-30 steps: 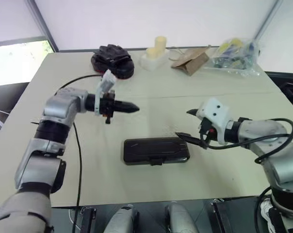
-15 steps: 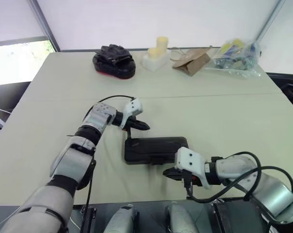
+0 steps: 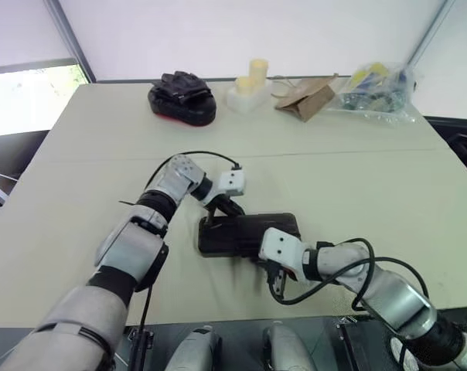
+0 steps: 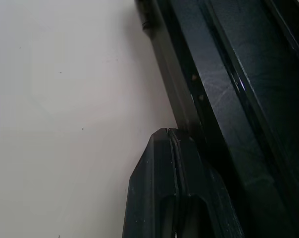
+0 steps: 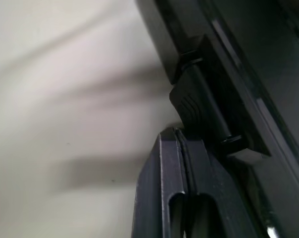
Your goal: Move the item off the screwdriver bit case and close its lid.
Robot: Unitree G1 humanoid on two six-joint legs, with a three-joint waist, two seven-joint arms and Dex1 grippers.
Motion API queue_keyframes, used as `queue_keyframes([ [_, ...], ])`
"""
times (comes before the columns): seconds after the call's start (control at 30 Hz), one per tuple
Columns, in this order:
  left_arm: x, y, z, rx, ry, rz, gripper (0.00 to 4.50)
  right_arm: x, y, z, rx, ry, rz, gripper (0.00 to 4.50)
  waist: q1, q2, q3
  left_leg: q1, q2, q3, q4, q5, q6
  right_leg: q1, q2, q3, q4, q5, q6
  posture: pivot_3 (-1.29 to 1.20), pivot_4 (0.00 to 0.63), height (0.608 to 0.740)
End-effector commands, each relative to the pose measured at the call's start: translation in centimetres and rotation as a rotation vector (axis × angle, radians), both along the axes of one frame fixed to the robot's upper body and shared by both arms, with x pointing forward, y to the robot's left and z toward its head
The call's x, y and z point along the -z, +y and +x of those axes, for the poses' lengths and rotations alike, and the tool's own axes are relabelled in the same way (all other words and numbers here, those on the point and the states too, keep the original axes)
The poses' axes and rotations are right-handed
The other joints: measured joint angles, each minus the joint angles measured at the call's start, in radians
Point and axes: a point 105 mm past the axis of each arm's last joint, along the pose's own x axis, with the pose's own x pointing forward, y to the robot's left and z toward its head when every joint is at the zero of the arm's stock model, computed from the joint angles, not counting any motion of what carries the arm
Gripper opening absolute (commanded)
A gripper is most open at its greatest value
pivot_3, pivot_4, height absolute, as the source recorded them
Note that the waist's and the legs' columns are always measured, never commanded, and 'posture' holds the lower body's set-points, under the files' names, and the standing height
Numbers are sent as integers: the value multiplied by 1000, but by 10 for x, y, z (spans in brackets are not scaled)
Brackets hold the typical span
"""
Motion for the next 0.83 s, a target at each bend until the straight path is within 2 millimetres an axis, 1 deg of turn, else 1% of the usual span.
queue_keyframes([
  [0.03,22,-9,-19,120,42,77,0,-6,-8,21,104,-81,-35,22,0,0,-1,1,0,0,0,0,0,0,0,0,0,0,0,0,150,740],
  [0.13,35,-10,-27,161,54,102,0,-8,-5,25,133,-79,-28,22,0,-2,-3,2,1,0,-1,0,0,2,0,0,0,0,0,0,150,740],
  [0.23,42,-10,-33,186,66,107,0,-11,-4,28,164,-70,-24,22,-1,-6,-8,3,1,-1,-1,0,0,3,1,0,0,0,0,0,150,740],
  [0.33,50,-9,-38,211,61,117,0,-14,0,26,168,-51,-9,22,-1,-8,-13,3,1,-1,-1,0,0,3,1,0,0,0,0,0,150,740],
  [0.4,52,-10,-36,194,34,110,0,-13,1,21,149,-34,-18,22,-1,-8,-16,4,1,-1,-1,0,0,3,1,0,0,0,0,0,150,740],
  [0.47,49,-11,-28,135,5,85,0,-15,0,11,121,-10,-22,22,1,-7,-18,4,1,-2,-2,0,0,3,1,0,0,0,0,0,150,740],
  [0.53,39,-12,-16,34,-2,24,0,-20,-3,-1,103,19,-14,22,19,-6,-19,4,0,-3,-1,0,0,5,0,0,-1,0,0,0,150,740],
  [0.6,9,-12,9,-156,-8,-147,0,-31,-11,-22,71,66,2,22,35,-6,-18,3,-3,-6,1,-1,1,7,0,-1,-1,0,0,0,150,740],
  [0.63,-7,-8,22,-254,-10,-226,0,-36,-16,-33,50,70,-7,22,42,-6,-18,3,-4,-7,2,-1,2,7,0,-1,-1,0,0,0,150,740],
  [0.67,-19,-2,31,-328,-11,-287,0,-43,-18,-40,29,64,-13,22,45,-7,-18,2,-4,-8,3,-1,3,7,0,-1,-2,0,0,0,150,740],
  [0.7,-29,7,39,-381,-26,-333,0,-51,-19,-44,14,59,3,22,44,-8,-17,2,-5,-7,4,-2,3,7,0,-1,-2,0,0,0,150,740],
  [0.77,-50,31,53,-512,-34,-448,0,-73,-20,-42,15,29,90,22,29,-11,-14,1,-3,-6,4,-2,3,6,-1,0,-2,0,0,0,150,740],
  [0.83,-69,54,60,-595,-38,-555,0,-89,-26,-37,61,-11,165,22,23,-11,-14,2,-1,-6,2,-2,3,5,0,0,-1,0,0,0,150,740],
])
